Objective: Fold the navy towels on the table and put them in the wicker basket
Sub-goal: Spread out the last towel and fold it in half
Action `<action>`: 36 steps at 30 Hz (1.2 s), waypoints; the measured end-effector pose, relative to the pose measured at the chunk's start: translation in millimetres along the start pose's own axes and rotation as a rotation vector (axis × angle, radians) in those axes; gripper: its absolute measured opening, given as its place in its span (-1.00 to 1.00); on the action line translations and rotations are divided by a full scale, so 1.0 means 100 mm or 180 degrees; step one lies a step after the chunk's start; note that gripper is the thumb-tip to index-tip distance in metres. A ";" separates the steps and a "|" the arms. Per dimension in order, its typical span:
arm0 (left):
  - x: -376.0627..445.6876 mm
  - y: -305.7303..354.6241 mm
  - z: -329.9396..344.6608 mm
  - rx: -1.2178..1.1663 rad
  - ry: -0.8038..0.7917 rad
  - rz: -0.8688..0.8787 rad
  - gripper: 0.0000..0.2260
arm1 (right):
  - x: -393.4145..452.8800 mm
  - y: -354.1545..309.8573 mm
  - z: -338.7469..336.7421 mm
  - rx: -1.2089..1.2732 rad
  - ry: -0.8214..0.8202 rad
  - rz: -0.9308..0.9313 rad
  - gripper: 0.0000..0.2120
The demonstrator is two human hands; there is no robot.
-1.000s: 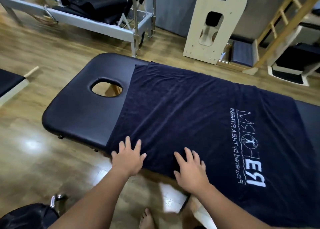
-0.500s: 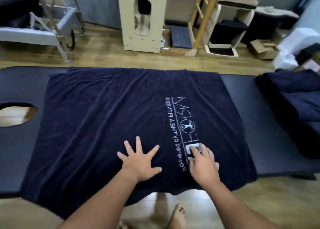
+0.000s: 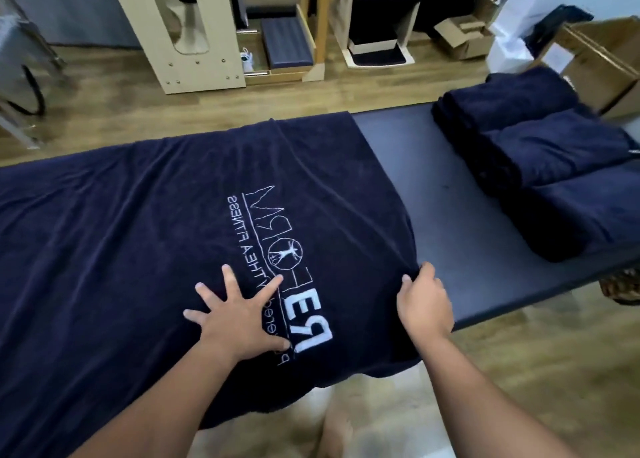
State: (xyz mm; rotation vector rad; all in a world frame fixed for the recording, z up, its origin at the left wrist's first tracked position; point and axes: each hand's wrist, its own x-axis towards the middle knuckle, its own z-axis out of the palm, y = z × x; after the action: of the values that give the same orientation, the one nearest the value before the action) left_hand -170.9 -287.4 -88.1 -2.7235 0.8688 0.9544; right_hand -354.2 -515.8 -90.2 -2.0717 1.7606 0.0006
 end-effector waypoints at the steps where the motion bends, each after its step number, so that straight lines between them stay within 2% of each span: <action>1: 0.00 0.01 0.00 0.0004 -0.0001 -0.0016 0.09 | 0.05 0.04 -0.04 0.0136 -0.0032 0.0179 -0.74; 4: -0.01 0.03 -0.01 0.0008 0.0003 -0.0057 0.10 | 0.14 0.18 -0.12 0.0514 -0.0232 0.0443 -0.73; 9: -0.04 0.06 -0.02 -0.0011 0.0004 -0.0098 0.10 | 0.15 0.37 -0.14 0.0641 -0.0346 0.0101 -0.91; 12: -0.05 0.06 -0.02 -0.0029 -0.0014 -0.0107 0.10 | 0.16 0.53 -0.14 0.0426 -0.0157 0.0031 -0.84; 15: -0.05 0.07 -0.03 -0.0037 -0.0047 -0.0092 0.09 | 0.27 0.89 -0.29 0.0382 0.0309 0.0488 -0.84; 18: -0.08 0.21 -0.03 0.0053 -0.0126 0.0133 0.06 | 0.29 1.22 -0.40 0.0324 0.0285 0.0898 -0.87; 20: -0.11 0.39 0.00 0.0134 -0.0155 0.0372 0.04 | 0.22 1.25 -0.37 0.0153 0.0311 0.0943 -0.79; 23: -0.12 0.58 0.00 0.0260 -0.0200 0.0596 -0.01 | 0.14 1.08 -0.21 -0.0076 0.0585 0.0205 -0.55; 26: -0.11 0.57 -0.06 0.0211 -0.0180 0.0599 -0.10 | 0.13 0.71 -0.08 -0.0443 0.0388 -0.0702 -0.57; 29: -0.10 0.47 -0.12 0.0051 0.0549 0.0443 -0.31 | 0.12 0.30 -0.02 -0.0791 0.0001 -0.1223 -0.53; 31: -0.04 0.40 -0.17 -0.0173 0.0917 0.0097 -0.36 | 0.14 0.07 0.02 -0.0892 -0.0337 -0.1617 -0.49; 33: 0.06 0.32 -0.24 -0.0223 0.0967 -0.0325 -0.33 | 0.23 -0.17 0.04 -0.0853 -0.0759 -0.1796 -0.48; 36: 0.35 0.10 -0.41 -0.0304 0.0592 -0.0694 -0.31 | 0.51 -0.55 0.11 -0.0697 -0.1069 -0.1662 -0.50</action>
State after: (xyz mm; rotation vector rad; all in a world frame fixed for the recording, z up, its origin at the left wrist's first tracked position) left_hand -132.7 -324.5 -75.9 -2.9485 0.5478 0.7273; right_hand -289.4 -554.1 -96.9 -2.4573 1.0316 0.3791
